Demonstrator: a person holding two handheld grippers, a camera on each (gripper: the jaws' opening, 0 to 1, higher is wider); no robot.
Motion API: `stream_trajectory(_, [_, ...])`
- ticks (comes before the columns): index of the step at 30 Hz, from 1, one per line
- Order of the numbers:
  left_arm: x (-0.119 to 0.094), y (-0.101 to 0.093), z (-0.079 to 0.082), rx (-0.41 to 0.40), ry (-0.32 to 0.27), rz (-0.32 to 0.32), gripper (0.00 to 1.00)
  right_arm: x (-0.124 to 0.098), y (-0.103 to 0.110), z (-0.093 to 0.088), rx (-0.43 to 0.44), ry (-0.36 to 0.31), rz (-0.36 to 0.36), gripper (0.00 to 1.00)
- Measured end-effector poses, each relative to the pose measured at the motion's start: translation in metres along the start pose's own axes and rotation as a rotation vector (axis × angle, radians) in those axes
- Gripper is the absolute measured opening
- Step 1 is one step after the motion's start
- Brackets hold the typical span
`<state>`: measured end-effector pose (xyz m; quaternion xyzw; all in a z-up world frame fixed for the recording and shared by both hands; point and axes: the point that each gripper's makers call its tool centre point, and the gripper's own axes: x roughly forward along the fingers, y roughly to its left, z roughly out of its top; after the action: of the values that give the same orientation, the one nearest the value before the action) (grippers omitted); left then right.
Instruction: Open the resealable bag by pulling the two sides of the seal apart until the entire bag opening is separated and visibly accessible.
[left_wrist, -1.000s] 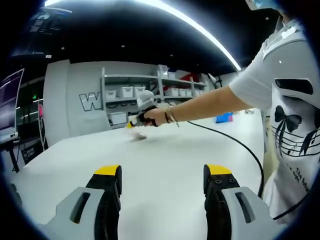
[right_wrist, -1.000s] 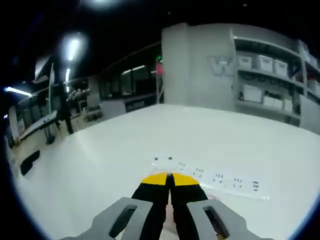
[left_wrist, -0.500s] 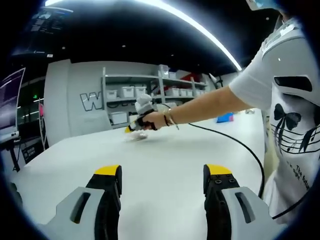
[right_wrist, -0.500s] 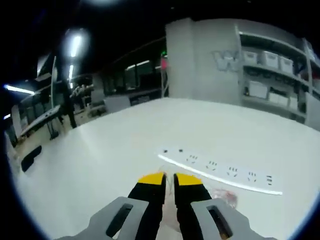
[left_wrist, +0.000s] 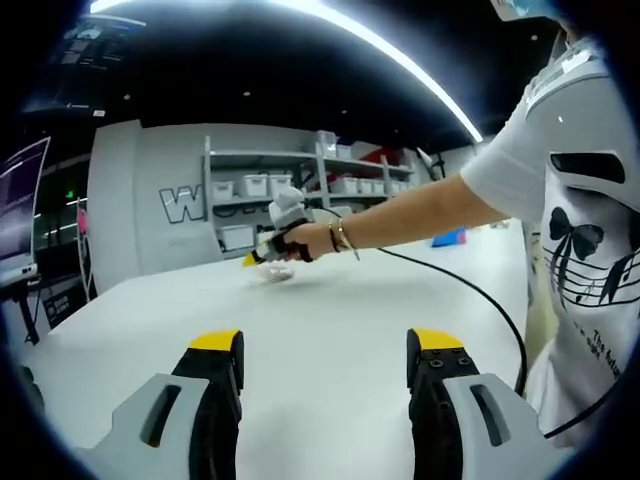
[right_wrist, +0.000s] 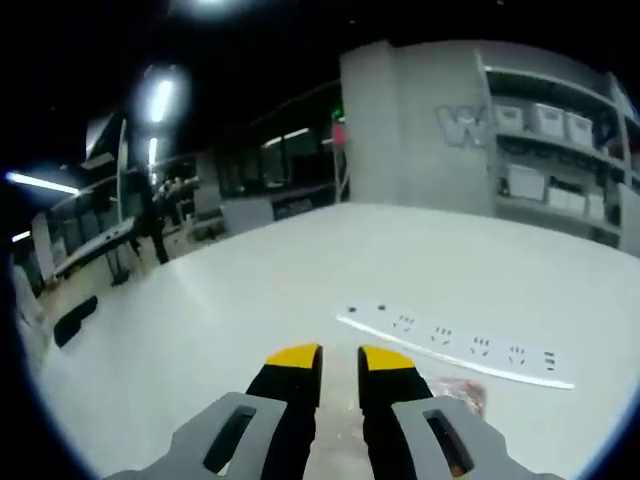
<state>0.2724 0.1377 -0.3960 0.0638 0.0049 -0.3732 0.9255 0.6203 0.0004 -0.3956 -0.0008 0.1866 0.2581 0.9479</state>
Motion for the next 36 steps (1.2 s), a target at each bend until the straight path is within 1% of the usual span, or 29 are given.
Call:
stream_trajectory(4, [-0.003, 0.000, 0.001, 0.002, -0.002, 0.004, 0.65, -0.007, 0.007, 0.005, 0.006, -0.036, 0.016, 0.12])
stream_trajectory(9, [-0.005, 0.000, 0.002, 0.000, -0.007, 0.010, 0.65, -0.018, 0.007, 0.008, 0.010, -0.083, 0.003, 0.14])
stream_trajectory(13, [-0.005, -0.003, 0.002, 0.003, -0.007, 0.003, 0.65, -0.025, 0.009, 0.004, 0.003, -0.085, -0.004, 0.16])
stream_trajectory(21, [-0.008, -0.005, 0.006, 0.008, -0.015, 0.009, 0.65, -0.043, 0.003, 0.000, -0.001, -0.100, -0.039, 0.21])
stream_trajectory(24, [-0.008, -0.007, 0.007, 0.009, -0.018, 0.007, 0.65, -0.042, -0.006, 0.001, 0.010, -0.097, -0.057, 0.25])
stream_trajectory(30, [-0.009, -0.009, 0.007, 0.012, -0.012, 0.006, 0.65, -0.046, -0.011, 0.001, 0.031, -0.103, -0.081, 0.30])
stream_trajectory(32, [-0.009, -0.008, 0.008, 0.013, -0.015, 0.010, 0.65, -0.045, -0.014, 0.001, 0.050, -0.103, -0.087, 0.35])
stream_trajectory(33, [-0.010, -0.007, 0.009, 0.014, -0.017, 0.011, 0.65, -0.041, -0.021, 0.002, 0.060, -0.100, -0.093, 0.38])
stream_trajectory(36, [-0.010, -0.008, 0.009, 0.015, -0.019, 0.011, 0.65, -0.037, -0.026, 0.000, 0.080, -0.094, -0.104, 0.42])
